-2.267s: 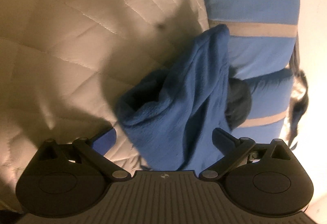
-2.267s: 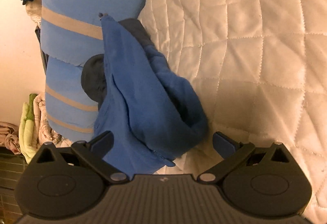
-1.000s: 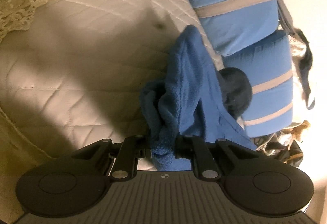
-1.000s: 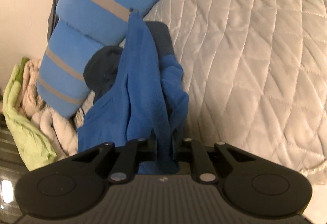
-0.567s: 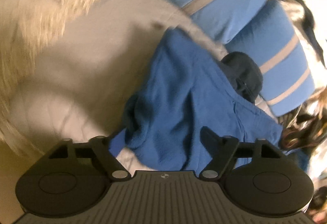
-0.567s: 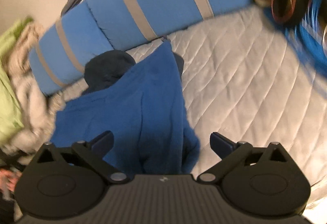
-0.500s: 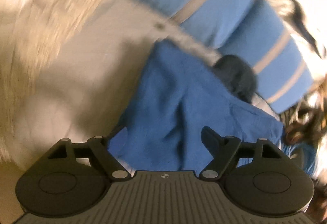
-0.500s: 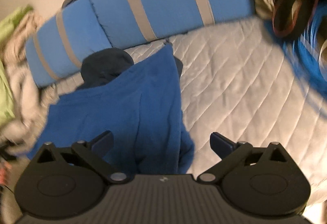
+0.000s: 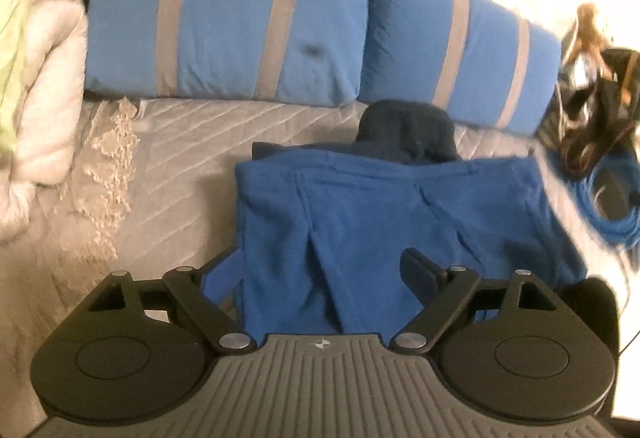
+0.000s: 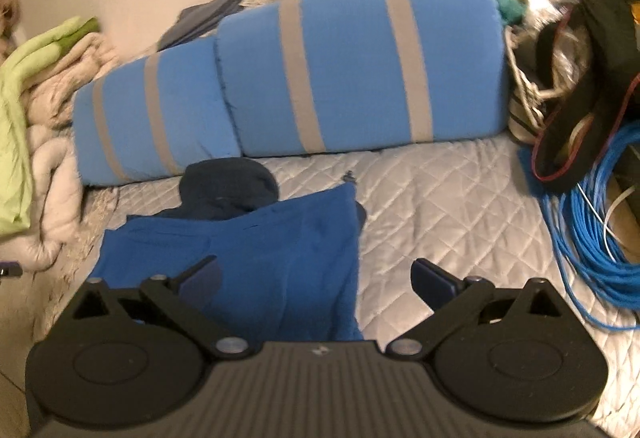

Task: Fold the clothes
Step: 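Open both tools and lift them off the flattened jacket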

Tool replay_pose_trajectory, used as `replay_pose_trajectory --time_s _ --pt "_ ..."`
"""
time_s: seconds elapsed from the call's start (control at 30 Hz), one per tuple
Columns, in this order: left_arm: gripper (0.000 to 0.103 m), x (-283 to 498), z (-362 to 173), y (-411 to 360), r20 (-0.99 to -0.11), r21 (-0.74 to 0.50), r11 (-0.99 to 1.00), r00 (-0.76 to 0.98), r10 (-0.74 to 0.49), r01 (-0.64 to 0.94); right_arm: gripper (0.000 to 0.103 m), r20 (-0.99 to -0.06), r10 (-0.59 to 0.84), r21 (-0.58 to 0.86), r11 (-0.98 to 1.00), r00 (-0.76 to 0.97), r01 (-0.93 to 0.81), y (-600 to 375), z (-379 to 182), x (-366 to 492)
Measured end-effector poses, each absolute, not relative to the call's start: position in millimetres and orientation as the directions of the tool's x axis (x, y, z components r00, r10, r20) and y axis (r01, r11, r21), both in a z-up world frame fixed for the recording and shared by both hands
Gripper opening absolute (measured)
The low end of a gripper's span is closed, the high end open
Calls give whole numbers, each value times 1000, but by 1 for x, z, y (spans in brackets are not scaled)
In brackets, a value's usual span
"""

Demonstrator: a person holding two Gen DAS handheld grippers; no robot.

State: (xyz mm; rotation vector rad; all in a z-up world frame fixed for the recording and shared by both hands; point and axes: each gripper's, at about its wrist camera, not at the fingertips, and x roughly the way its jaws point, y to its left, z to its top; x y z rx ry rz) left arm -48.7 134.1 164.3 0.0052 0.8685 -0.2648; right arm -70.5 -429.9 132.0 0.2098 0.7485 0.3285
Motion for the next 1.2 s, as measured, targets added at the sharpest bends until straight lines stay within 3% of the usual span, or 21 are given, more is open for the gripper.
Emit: replay_pose_trajectory --time_s 0.13,0.27,0.57,0.67,0.83,0.9,0.97,1.1,1.2 --pt "87 -55 154 121 -752 -101 946 598 -275 309 103 -690 249 161 968 679 -191 -416 120 -71" --pt "86 -60 147 104 -748 -97 925 587 -311 366 103 -665 179 -6 970 726 -244 -399 112 -79" --pt "86 -49 171 90 -706 2 877 622 -339 480 103 -619 271 -34 928 737 -370 -389 140 -77" --pt "86 -28 181 100 -716 -8 883 614 -333 470 103 -620 297 -23 918 726 -395 -390 154 -65" --pt "86 16 174 144 -661 -125 920 660 -357 372 103 -616 387 96 902 687 -422 -403 157 -37" --pt "86 31 159 162 -644 -186 915 659 -388 357 103 -609 433 179 891 665 -417 -410 148 -25" --pt "86 42 140 171 -639 -173 923 674 -371 344 103 -608 469 252 879 640 -405 -414 135 -14" --pt "86 64 99 190 -651 -156 934 678 -341 320 103 -611 507 305 860 608 -410 -411 107 0" --pt "86 80 74 204 -655 -212 922 653 -380 324 103 -605 533 334 844 591 -420 -407 90 9"
